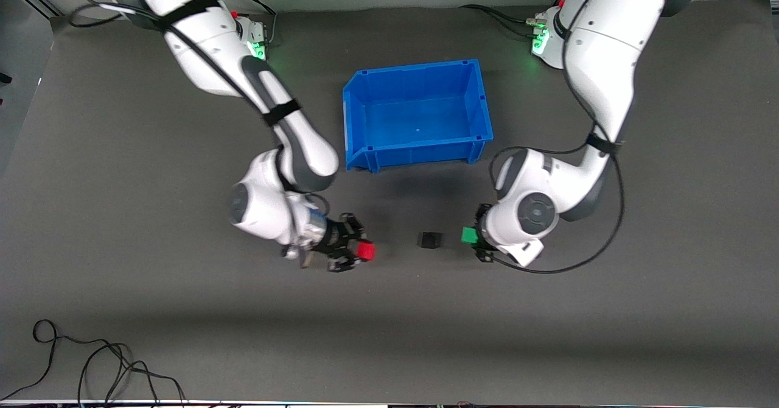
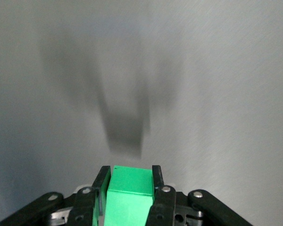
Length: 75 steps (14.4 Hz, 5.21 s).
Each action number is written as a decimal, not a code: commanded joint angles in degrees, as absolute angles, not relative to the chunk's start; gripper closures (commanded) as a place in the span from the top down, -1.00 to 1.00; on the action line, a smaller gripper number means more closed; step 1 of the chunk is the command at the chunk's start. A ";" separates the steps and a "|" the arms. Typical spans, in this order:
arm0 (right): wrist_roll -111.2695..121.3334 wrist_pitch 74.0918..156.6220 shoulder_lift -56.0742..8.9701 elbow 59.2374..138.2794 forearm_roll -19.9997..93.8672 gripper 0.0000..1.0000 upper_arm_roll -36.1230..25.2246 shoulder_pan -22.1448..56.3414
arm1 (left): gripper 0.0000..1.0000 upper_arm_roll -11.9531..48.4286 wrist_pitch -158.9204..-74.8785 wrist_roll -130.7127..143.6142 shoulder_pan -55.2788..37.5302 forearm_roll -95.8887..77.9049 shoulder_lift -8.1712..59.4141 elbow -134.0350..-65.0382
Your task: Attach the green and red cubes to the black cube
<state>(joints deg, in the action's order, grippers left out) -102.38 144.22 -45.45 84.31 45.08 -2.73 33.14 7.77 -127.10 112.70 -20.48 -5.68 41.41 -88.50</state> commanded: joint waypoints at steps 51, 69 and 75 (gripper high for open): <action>-30.55 97.65 -5.28 91.84 1.85 1.00 -1.32 6.26 | 1.00 5.54 -96.77 6.94 2.46 2.26 15.65 -89.47; 2.47 89.56 -1.76 88.33 0.97 1.00 -6.15 3.08 | 1.00 5.54 -105.74 -5.27 4.48 -0.88 1.49 -100.56; 1.85 90.17 -2.90 88.51 1.49 1.00 -6.15 2.81 | 1.00 5.54 -104.41 -4.57 4.31 -0.53 2.81 -99.23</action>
